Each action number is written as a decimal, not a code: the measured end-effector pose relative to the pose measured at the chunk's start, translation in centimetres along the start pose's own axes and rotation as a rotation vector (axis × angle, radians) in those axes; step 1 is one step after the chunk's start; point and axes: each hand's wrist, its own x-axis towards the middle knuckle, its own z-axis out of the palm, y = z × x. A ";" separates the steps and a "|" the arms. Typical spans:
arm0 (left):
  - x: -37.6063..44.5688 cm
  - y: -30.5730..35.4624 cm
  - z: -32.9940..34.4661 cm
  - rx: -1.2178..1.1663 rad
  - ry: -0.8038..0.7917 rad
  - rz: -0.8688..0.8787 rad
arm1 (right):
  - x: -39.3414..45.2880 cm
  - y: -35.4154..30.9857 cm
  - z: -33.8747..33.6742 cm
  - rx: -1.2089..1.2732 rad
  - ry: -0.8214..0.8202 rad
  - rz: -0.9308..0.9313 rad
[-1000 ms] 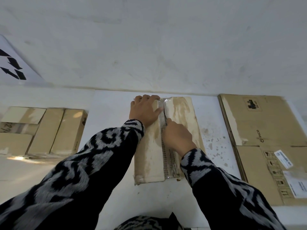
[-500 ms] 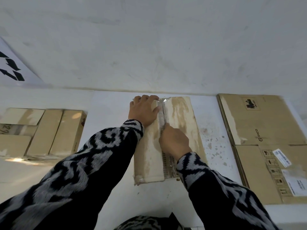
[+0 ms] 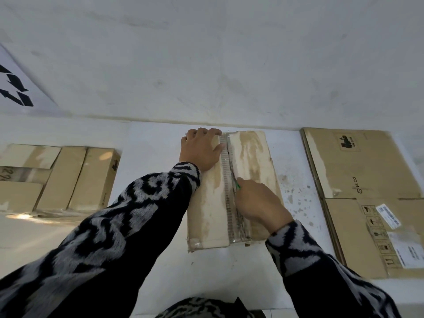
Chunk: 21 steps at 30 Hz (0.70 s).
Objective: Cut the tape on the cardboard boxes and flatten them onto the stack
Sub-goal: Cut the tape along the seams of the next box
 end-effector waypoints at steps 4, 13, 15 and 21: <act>0.1 0.0 -0.2 -0.001 -0.028 -0.007 | -0.6 0.1 0.7 0.031 0.008 0.026; -2.9 0.9 -1.4 -0.039 0.018 0.028 | -1.2 1.5 0.4 0.242 -0.012 -0.034; -7.2 1.7 -1.6 0.012 -0.018 0.009 | -1.4 1.7 0.2 0.294 -0.023 -0.059; -14.0 1.5 -0.2 0.000 -0.159 -0.134 | -2.6 1.7 0.3 0.245 -0.009 -0.084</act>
